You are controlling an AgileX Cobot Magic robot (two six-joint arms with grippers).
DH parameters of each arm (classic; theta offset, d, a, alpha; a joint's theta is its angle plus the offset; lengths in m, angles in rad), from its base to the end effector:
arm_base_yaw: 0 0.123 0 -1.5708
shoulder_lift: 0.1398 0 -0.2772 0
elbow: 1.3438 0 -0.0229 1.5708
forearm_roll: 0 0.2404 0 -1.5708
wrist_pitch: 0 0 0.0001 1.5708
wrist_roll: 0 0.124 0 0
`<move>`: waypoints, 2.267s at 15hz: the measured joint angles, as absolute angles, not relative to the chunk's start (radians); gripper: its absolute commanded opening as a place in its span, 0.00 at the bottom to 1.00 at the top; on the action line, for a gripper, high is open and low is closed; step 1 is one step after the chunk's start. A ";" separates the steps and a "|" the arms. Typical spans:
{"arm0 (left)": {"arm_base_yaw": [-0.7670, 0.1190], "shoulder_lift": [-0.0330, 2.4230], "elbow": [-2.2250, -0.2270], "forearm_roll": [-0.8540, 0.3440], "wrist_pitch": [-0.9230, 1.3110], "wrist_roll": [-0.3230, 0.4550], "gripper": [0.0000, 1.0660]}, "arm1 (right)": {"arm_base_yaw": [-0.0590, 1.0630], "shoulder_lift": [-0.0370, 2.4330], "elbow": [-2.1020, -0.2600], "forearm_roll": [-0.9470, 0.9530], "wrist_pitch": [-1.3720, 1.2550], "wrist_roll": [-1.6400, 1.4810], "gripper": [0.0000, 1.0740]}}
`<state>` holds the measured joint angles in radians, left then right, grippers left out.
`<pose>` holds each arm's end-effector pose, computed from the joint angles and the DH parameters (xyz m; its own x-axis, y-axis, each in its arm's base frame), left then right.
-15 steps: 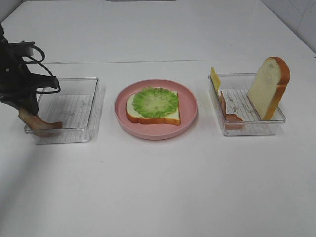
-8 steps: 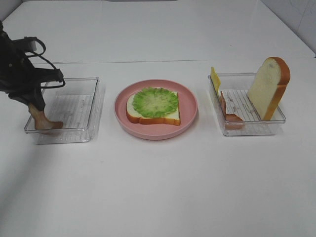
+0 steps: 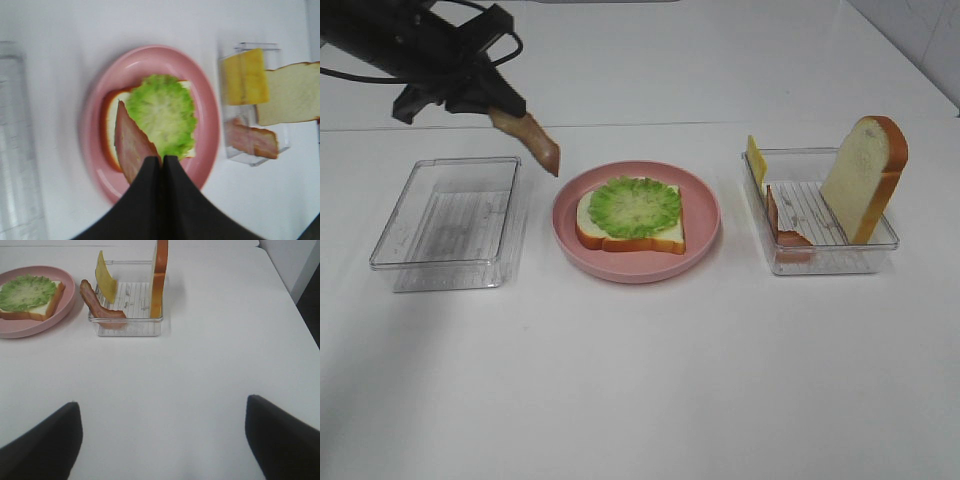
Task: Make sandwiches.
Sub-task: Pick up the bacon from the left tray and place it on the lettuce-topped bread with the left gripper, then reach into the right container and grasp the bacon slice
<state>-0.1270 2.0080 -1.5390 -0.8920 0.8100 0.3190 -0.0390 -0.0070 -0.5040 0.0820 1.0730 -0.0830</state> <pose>0.4287 -0.1253 0.2028 -0.9148 -0.1984 -0.3517 0.0829 0.7601 -0.6445 0.0214 0.0081 0.2575 -0.4540 -0.0260 -0.8906 -0.0450 0.9990 -0.0062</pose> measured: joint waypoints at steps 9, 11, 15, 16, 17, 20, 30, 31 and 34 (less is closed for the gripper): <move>-0.376 2.141 -1.542 -1.410 0.672 0.558 0.00 | -0.039 -0.007 -0.504 0.082 1.073 -0.083 0.77; -0.386 2.193 -1.542 -1.481 0.666 0.623 0.00 | -0.039 -0.007 -0.504 0.082 1.073 -0.083 0.77; -0.357 2.244 -1.542 -1.455 0.646 0.647 0.00 | -0.039 -0.007 -0.504 0.082 1.073 -0.083 0.77; -0.326 2.244 -1.543 -1.380 0.644 0.648 0.00 | -0.039 -0.007 -0.504 0.082 1.073 -0.083 0.77; -0.315 2.244 -1.543 -1.339 0.639 0.648 0.00 | -0.039 -0.007 -0.504 0.082 1.073 -0.083 0.77; -0.307 2.244 -1.543 -1.204 0.618 0.616 0.27 | -0.039 -0.007 -0.504 0.082 1.073 -0.083 0.77; -0.307 2.106 -1.543 -0.988 0.629 0.590 0.84 | -0.039 -0.007 -0.504 0.082 1.073 -0.083 0.77; -0.307 2.074 -1.543 -0.924 0.644 0.555 0.84 | -0.039 -0.007 -0.504 0.082 1.073 -0.083 0.77; -0.307 1.945 -1.543 -0.650 0.750 0.341 0.84 | -0.039 -0.007 -0.504 0.082 1.073 -0.083 0.77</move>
